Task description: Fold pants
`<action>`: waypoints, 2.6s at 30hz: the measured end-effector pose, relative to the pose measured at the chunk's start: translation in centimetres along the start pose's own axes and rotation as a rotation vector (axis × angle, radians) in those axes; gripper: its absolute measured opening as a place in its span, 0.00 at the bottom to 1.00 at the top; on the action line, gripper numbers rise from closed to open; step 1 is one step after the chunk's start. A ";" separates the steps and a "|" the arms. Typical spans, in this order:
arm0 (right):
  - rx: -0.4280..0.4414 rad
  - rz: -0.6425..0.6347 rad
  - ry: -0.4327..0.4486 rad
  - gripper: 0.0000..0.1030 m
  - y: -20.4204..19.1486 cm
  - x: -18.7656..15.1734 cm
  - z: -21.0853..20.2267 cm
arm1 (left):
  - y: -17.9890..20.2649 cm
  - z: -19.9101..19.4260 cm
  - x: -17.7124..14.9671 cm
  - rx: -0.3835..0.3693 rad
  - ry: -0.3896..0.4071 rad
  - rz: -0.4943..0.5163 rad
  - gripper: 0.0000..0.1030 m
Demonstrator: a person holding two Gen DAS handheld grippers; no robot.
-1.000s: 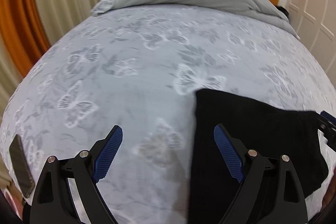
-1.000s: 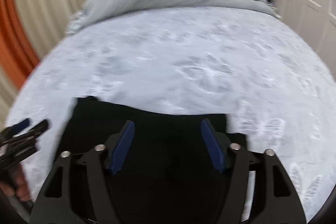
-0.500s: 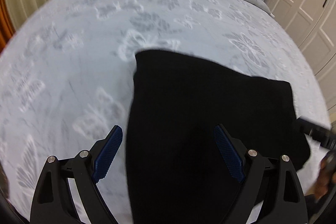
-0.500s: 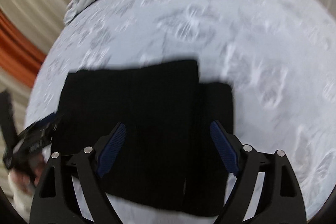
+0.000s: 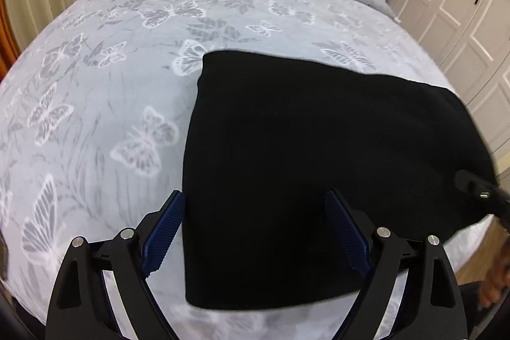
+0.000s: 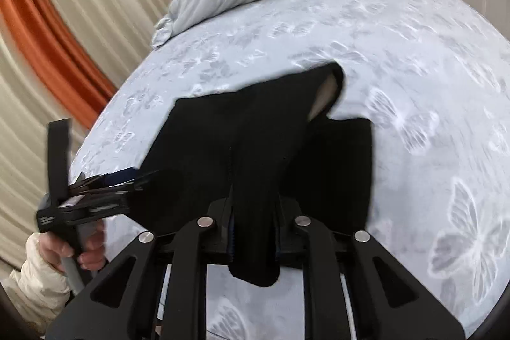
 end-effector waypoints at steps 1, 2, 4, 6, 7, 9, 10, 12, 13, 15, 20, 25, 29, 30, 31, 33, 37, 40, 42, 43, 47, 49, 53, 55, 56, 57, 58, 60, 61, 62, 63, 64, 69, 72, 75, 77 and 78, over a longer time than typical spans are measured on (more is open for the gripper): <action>-0.048 0.012 -0.091 0.31 0.9 -0.9 2.1 | 0.1 0.1 -0.4 0.003 -0.005 0.008 0.84; -0.034 0.034 -0.090 0.33 1.4 -1.3 2.7 | 0.2 0.8 -0.8 0.020 -0.024 0.025 0.84; -0.005 0.074 -0.054 0.36 1.4 -0.5 1.3 | 0.1 1.8 -1.2 0.050 -0.044 0.027 0.84; -0.068 0.058 0.032 0.53 1.5 0.1 -0.9 | -0.3 1.8 -1.1 0.042 -0.037 0.000 0.84; -0.117 0.053 0.079 0.73 1.6 0.4 -1.9 | -0.5 1.8 -1.1 0.037 -0.036 -0.012 0.84; -0.173 0.059 0.089 0.80 2.1 0.7 -2.2 | -0.7 1.9 -0.9 0.029 -0.037 -0.041 0.84; -0.168 0.072 0.081 0.80 2.5 0.8 -1.9 | -0.7 2.1 -0.8 0.028 -0.043 -0.051 0.84; -0.144 0.118 0.048 0.80 2.9 1.0 -0.4 | -0.6 2.3 -0.8 0.026 -0.047 -0.053 0.84; -0.135 0.131 0.028 0.80 3.1 0.7 0.2 | -0.4 2.4 -0.7 0.027 -0.044 -0.050 0.84; -0.122 0.140 -0.025 0.80 3.0 0.6 1.9 | -0.1 2.6 -0.7 0.027 -0.043 -0.046 0.86; -0.069 0.169 -0.102 0.84 3.3 -0.9 3.5 | 0.5 3.2 -0.6 0.042 -0.038 -0.059 0.89; -0.018 0.231 -0.106 0.88 4.2 -1.9 3.4 | 0.2 3.9 -0.2 0.027 -0.054 -0.085 0.90; 0.033 0.232 -0.118 0.88 4.0 -2.6 2.9 | -1.6 3.7 -0.6 -0.053 -0.120 -0.162 0.90; 0.046 0.223 -0.123 0.89 3.8 -2.8 2.7 | -2.3 3.4 -1.0 -0.085 -0.146 -0.200 0.89; 0.059 0.211 -0.125 0.89 3.5 -3.1 2.5 | -3.1 3.2 -1.5 -0.122 -0.174 -0.235 0.89; 0.078 0.205 -0.122 0.89 3.4 -3.5 2.4 | -4.1 2.7 -2.4 -0.187 -0.206 -0.258 0.89; 0.148 0.283 -0.100 0.92 4.3 -3.6 2.9 | -3.5 3.0 -2.5 -0.171 -0.189 -0.208 0.89; 0.161 0.332 -0.070 0.92 4.5 -2.9 3.5 | -2.7 3.7 -1.7 -0.168 -0.156 -0.230 0.89; 0.124 0.287 -0.052 0.65 4.0 -2.3 3.8 | -2.1 4.6 -0.9 -0.166 -0.147 -0.256 0.90; 0.147 0.286 -0.043 0.49 3.8 -2.1 3.9 | -1.8 4.9 -0.5 -0.166 -0.139 -0.259 0.90; 0.196 0.251 0.015 0.39 2.3 -1.0 1.7 | -1.8 4.1 0.4 -0.182 -0.101 -0.265 0.44; 0.254 0.236 0.042 0.39 1.0 -1.0 -0.1 | -2.4 2.1 0.3 -0.238 -0.096 -0.258 0.33; 0.344 0.220 0.015 0.40 -1.0 -3.5 -2.1 | -3.5 -2.3 -2.5 -0.314 -0.136 -0.217 0.32; 0.298 0.277 -0.052 0.50 -0.5 -6.4 -0.2 | -4.4 -1.7 -4.7 -0.287 -0.170 -0.226 0.40; 0.258 0.336 -0.094 0.55 0.2 -7.7 1.2 | -5.0 -0.5 -5.9 -0.251 -0.204 -0.256 0.52; 0.284 0.390 -0.076 0.61 0.5 -8.1 1.6 | -5.5 0.3 -6.4 -0.234 -0.224 -0.286 0.61; 0.293 0.402 -0.070 0.64 0.5 -7.8 1.6 | -5.8 0.5 -6.5 -0.249 -0.216 -0.318 0.62; 0.293 0.384 -0.088 0.74 -0.1 -6.8 1.6 | -5.3 0.5 -6.2 -0.247 -0.197 -0.300 0.71; 0.287 0.384 -0.079 0.78 -0.4 -6.6 1.8 | -4.9 0.6 -6.0 -0.236 -0.191 -0.279 0.74; 0.276 0.386 -0.081 0.78 -0.7 -6.6 2.1 | -4.4 0.9 -6.0 -0.222 -0.188 -0.269 0.78; 0.258 0.368 -0.081 0.82 -1.3 -6.5 2.4 | -4.1 1.1 -6.1 -0.206 -0.180 -0.268 0.82; 0.253 0.354 -0.079 0.88 -1.8 -6.3 2.5 | -3.8 1.3 -6.0 -0.193 -0.171 -0.261 0.84; 0.196 0.277 -0.082 0.96 -2.1 -6.3 2.2 | -2.1 1.8 -6.4 -0.103 -0.106 -0.237 0.90; 0.213 0.305 -0.064 0.96 -1.3 -6.5 2.1 | -2.1 2.3 -5.9 -0.079 -0.076 -0.269 0.95; 0.236 0.329 -0.038 0.96 -0.4 -7.3 1.9 | -0.8 3.2 -5.4 -0.043 -0.044 -0.278 0.95; 0.234 0.316 -0.028 0.96 -0.3 -7.5 1.8 | -0.3 3.5 -5.2 -0.018 -0.016 -0.277 0.95; 0.230 0.304 -0.018 0.96 -0.4 -7.6 1.7 | -0.2 3.6 -5.1 -0.010 -0.006 -0.277 0.95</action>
Point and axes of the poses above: each gripper's, at about its wrist camera, not at the fingertips, and z roughly the way its jaws point, y to its right, x to its top, the point moved 2 cm from there along z, roughly the way its jaws point, and after that the axes turned 12 degrees about -z, right-handed, at the moved point
